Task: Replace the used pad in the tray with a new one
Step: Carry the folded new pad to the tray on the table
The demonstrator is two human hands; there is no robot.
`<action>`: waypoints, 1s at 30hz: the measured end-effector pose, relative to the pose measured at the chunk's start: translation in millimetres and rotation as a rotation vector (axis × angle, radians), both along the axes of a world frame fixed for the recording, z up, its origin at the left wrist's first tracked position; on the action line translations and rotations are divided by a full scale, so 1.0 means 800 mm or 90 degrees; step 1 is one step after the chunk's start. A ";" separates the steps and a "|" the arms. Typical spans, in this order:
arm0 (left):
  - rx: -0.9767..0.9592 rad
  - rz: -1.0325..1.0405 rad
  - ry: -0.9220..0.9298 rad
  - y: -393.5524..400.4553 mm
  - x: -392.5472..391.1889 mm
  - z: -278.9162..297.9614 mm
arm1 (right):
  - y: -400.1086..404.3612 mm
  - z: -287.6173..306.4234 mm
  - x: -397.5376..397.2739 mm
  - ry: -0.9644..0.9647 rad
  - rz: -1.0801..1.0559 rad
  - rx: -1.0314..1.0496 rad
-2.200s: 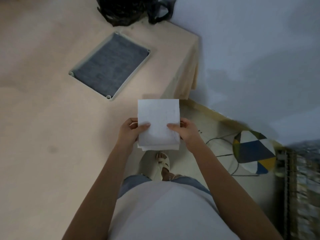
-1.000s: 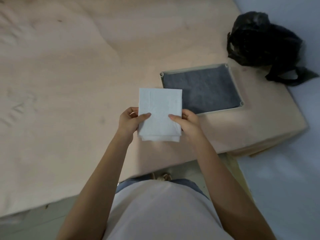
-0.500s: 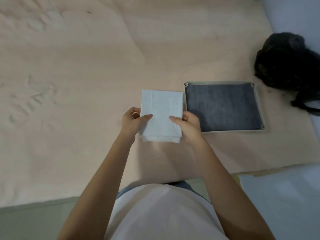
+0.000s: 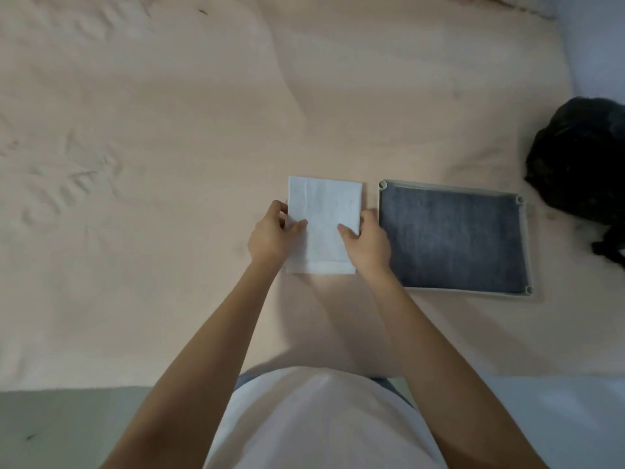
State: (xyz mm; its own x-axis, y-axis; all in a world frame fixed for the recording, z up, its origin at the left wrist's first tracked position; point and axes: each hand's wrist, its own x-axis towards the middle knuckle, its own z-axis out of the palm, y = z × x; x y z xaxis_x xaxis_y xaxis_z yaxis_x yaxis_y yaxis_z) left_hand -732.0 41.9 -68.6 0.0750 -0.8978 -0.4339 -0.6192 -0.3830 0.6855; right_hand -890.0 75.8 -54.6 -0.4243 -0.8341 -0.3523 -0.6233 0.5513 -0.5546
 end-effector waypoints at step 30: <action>-0.356 -0.355 -0.285 -0.009 -0.041 -0.063 | -0.036 -0.058 0.007 0.327 0.390 -0.104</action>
State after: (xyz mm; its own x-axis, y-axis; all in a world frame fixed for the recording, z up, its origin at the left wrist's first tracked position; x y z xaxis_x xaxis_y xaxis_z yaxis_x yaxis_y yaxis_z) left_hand -764.9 34.8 -118.6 -0.3767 -0.9254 0.0418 -0.8682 0.3685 0.3324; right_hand -884.6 46.9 -101.1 0.0482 -0.9945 -0.0925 -0.9864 -0.0328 -0.1614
